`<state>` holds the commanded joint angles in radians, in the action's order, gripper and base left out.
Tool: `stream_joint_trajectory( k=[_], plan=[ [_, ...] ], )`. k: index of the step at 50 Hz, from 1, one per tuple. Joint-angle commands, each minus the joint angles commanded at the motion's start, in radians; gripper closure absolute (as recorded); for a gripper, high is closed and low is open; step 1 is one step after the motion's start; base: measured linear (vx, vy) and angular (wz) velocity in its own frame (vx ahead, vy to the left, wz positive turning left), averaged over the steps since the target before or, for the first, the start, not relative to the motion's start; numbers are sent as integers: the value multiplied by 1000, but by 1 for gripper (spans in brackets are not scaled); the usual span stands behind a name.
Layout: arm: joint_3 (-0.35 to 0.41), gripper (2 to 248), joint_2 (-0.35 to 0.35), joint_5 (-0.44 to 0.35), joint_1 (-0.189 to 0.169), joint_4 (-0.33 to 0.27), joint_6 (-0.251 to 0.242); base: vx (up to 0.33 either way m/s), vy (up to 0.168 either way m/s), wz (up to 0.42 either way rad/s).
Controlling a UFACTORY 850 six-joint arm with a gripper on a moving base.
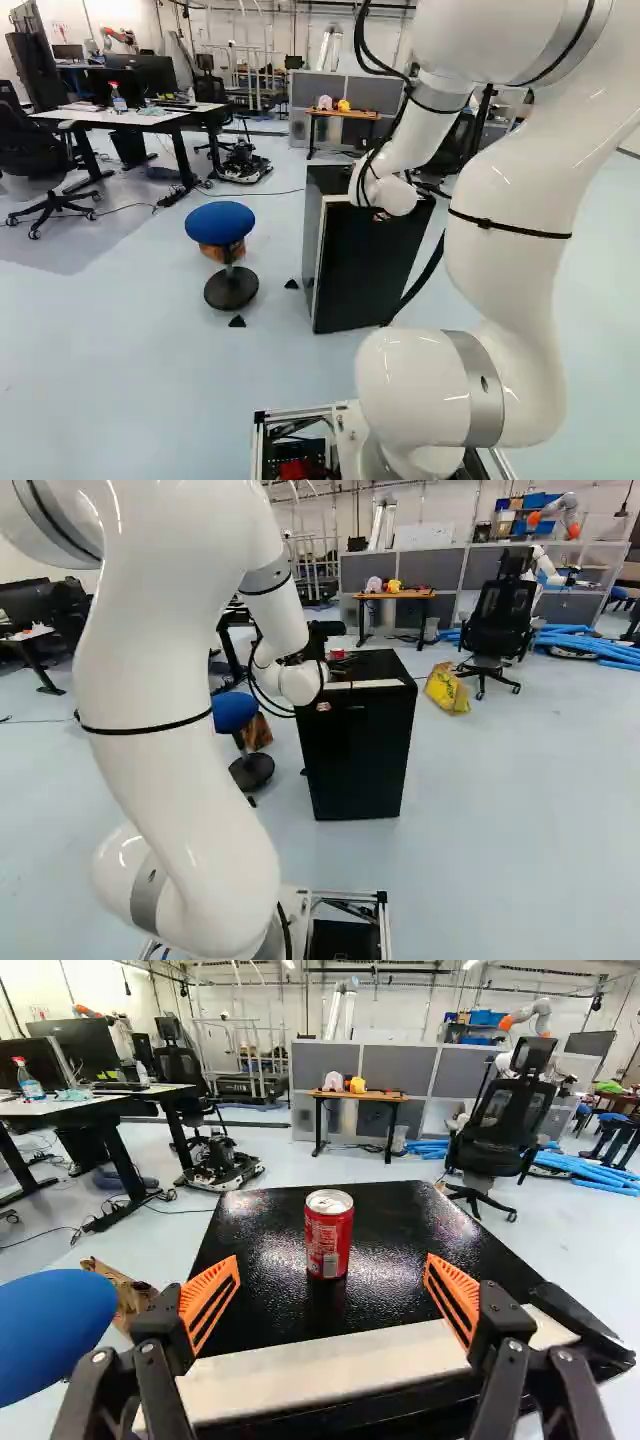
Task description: Grab a drink from the fridge
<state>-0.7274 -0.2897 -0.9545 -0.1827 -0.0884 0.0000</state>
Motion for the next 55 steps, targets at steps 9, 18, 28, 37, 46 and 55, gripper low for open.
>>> stream_joint_trajectory(
  k=[9,18,28,37,46,55],
  plan=[
    [-18,3,-15,0,2,0,0,0,0,0],
    [-40,3,-34,0,4,0,0,0,0,0],
    [-67,3,-56,0,6,0,0,0,0,0],
    [-91,3,-75,1,8,9,0,0,0,0],
    [-115,3,-95,7,10,26,0,0,0,0],
    [-139,3,-115,19,12,44,0,0,0,0]
  ],
)
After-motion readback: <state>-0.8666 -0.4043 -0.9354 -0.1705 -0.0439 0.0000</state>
